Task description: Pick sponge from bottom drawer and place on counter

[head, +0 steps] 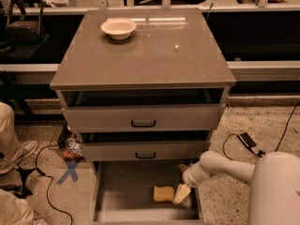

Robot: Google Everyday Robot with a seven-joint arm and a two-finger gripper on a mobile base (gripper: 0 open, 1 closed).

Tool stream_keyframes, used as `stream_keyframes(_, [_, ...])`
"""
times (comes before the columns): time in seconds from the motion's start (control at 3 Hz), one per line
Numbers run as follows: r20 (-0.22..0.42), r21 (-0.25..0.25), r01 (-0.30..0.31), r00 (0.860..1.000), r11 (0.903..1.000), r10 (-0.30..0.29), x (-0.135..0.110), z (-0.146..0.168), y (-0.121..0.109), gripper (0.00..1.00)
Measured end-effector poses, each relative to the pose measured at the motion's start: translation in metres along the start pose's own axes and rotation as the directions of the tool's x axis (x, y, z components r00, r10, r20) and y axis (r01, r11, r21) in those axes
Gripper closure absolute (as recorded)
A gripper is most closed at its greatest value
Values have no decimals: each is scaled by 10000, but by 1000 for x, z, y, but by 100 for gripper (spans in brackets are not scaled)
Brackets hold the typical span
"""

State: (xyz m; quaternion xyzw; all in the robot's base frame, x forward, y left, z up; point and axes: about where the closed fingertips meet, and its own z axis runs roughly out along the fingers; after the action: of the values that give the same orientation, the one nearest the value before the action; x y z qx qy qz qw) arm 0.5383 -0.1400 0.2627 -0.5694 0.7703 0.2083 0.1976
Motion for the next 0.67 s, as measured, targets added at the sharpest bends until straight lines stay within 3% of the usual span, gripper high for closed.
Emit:
stream_keyframes(0.33, [-171,84,984,9950,9951,-983,9,19,3,0])
stream_keyframes(0.67, [-287,210,1890,9817,9818,-1884,18,44,1,0])
